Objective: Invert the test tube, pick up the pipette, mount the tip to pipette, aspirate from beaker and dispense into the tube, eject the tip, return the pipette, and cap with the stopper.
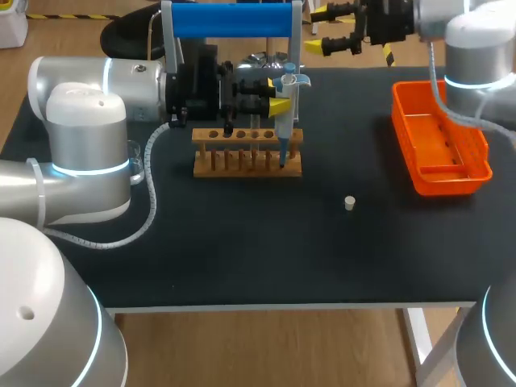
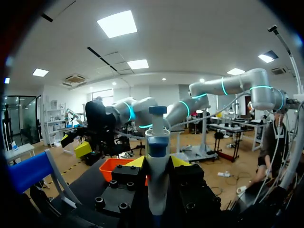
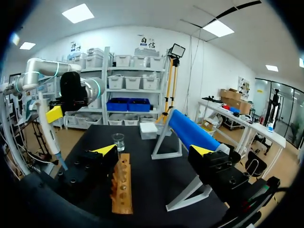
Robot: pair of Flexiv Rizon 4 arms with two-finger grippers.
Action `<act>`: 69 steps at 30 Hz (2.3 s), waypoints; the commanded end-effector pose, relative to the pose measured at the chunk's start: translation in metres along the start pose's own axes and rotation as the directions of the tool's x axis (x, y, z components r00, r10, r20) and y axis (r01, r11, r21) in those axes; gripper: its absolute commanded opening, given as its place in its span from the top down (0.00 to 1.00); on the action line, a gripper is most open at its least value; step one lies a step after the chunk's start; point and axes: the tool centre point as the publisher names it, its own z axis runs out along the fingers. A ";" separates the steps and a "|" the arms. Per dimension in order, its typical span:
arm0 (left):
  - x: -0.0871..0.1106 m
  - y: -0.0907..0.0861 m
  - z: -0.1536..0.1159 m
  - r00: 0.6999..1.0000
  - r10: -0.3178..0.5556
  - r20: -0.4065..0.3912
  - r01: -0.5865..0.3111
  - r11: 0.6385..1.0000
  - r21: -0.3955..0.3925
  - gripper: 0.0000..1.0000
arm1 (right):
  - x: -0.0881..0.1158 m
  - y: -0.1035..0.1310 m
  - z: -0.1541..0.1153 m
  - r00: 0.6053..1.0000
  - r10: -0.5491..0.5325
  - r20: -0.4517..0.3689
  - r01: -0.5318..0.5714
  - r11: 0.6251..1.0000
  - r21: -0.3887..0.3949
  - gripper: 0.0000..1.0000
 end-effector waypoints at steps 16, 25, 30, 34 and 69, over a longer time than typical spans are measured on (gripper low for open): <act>0.000 -0.001 0.000 1.000 -0.001 0.001 0.001 1.000 -0.003 1.00 | -0.031 -0.004 0.038 0.995 0.006 0.101 -0.015 0.996 0.089 0.00; 0.000 -0.001 0.000 1.000 -0.001 0.001 0.001 1.000 -0.003 1.00 | -0.032 0.002 0.046 0.994 0.003 0.107 -0.012 0.996 0.087 0.00; 0.000 -0.001 0.000 1.000 -0.001 0.001 0.001 1.000 -0.003 1.00 | -0.028 0.004 0.047 0.994 0.002 0.110 -0.010 0.997 0.074 0.00; 0.000 -0.001 0.000 1.000 -0.001 0.001 0.001 1.000 -0.003 1.00 | -0.028 0.004 0.047 0.994 0.002 0.110 -0.010 0.997 0.074 0.00; -0.059 -0.005 -0.101 0.966 -0.018 0.259 0.036 0.997 -0.065 1.00 | -0.028 0.004 0.047 0.994 0.002 0.110 -0.010 0.997 0.074 0.00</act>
